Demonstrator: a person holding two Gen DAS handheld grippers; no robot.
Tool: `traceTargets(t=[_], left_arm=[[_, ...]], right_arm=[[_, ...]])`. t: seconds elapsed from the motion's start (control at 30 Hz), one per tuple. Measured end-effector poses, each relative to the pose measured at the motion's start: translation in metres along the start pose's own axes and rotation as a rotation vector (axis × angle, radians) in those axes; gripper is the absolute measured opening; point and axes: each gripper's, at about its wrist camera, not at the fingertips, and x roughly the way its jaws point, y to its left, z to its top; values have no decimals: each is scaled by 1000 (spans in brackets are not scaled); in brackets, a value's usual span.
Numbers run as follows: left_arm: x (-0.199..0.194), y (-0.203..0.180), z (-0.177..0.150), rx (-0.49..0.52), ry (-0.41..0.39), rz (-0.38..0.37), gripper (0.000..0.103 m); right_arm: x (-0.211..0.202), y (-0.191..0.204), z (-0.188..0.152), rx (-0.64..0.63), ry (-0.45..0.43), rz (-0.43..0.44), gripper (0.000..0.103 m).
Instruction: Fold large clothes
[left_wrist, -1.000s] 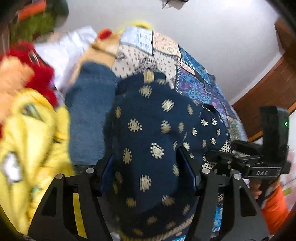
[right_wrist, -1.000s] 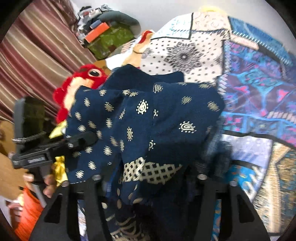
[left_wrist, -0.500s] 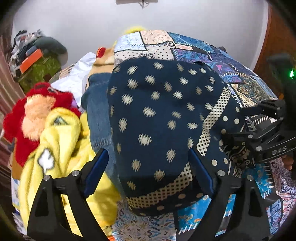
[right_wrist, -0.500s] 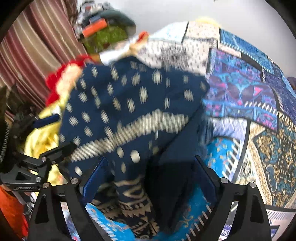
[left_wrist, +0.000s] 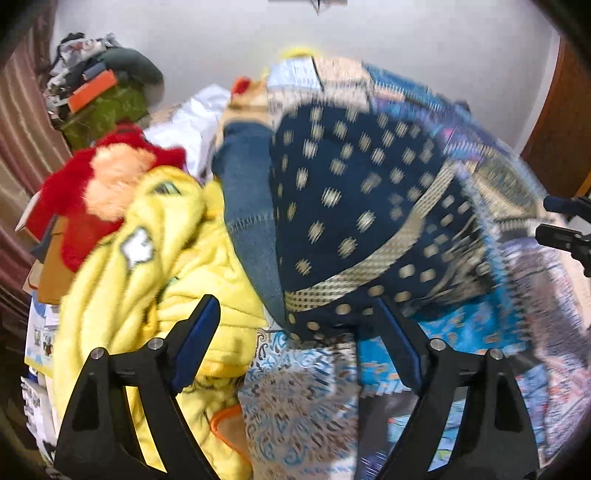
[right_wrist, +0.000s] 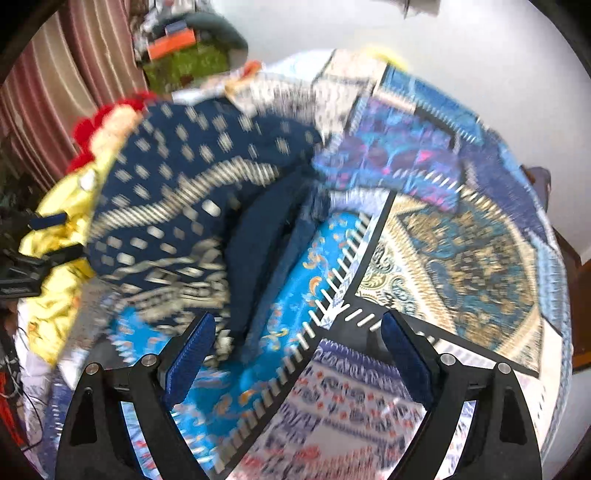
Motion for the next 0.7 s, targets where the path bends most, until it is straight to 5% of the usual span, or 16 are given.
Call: traceTargets(t=[0.37,0.53,0.7], left_arm=[[-232,-56,0,12,-547,-56,85],[-305,-81,-25,29,-738,-41,85],[-340,-101,-54,18,-846,16,85]], right_arm=[[-213,65,-4,13,-526,47,90],[-288,91,-30,28,-712,61,90],[-332,116,-68,26,-841,37,90]])
